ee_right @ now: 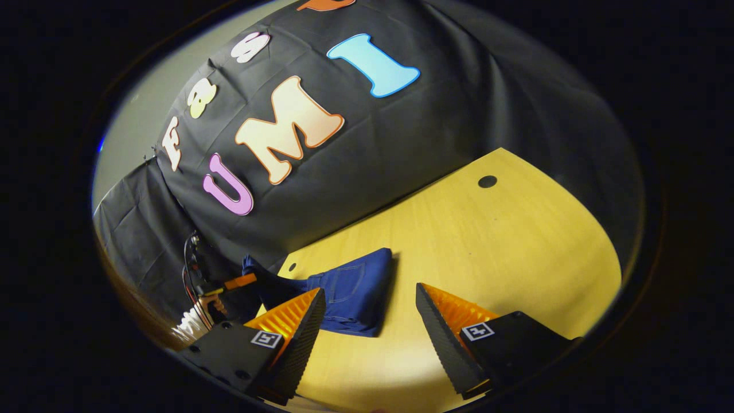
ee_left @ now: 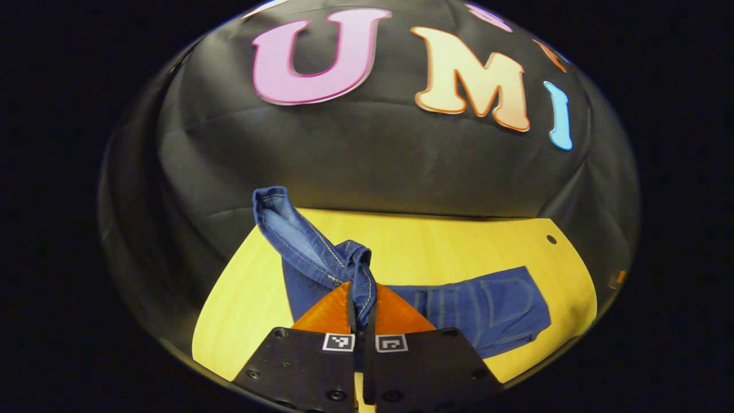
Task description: Grasp the waist and the cuffs of the jeans and fold them to make the two legs overlap; first hold the waist and fold one-third of the jeans toward the cuffs, then hold the cuffs and fold the remaining one-third in the same direction to finish folding.
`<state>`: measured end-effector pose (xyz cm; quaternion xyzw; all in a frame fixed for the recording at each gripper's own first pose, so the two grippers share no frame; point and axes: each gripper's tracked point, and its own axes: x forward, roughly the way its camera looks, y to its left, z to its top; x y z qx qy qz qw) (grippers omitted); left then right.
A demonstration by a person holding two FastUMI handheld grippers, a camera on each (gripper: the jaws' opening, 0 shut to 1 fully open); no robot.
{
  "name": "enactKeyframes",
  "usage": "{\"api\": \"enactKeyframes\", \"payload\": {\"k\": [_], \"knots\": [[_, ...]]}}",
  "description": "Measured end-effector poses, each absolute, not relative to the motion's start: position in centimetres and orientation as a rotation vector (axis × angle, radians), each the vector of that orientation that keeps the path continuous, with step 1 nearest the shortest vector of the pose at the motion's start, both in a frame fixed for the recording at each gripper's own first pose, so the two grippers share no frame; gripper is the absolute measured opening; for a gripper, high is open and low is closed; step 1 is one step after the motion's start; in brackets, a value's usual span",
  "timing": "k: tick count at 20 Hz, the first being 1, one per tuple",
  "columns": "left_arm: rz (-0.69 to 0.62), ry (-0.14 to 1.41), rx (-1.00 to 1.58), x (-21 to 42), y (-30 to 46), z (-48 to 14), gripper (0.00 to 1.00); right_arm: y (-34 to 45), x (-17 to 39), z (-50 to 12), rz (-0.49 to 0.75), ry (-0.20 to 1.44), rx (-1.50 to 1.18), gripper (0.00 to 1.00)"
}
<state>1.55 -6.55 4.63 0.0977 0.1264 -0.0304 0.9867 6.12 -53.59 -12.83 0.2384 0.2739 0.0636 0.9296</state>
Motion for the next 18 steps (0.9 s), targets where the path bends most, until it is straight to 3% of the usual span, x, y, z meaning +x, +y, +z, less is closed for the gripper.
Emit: {"api": "enactKeyframes", "payload": {"k": [10, 18], "knots": [[-0.291, 0.393, 0.361, 3.6, -28.2, 0.4, 0.0, -59.8, 4.7, -12.8, 0.13, 0.545, 0.529, 0.98], [-0.317, 0.435, 0.523, -2.1, -29.3, -6.9, 0.0, -60.7, 3.7, -14.3, 0.115, 0.572, 0.523, 0.97]]}}
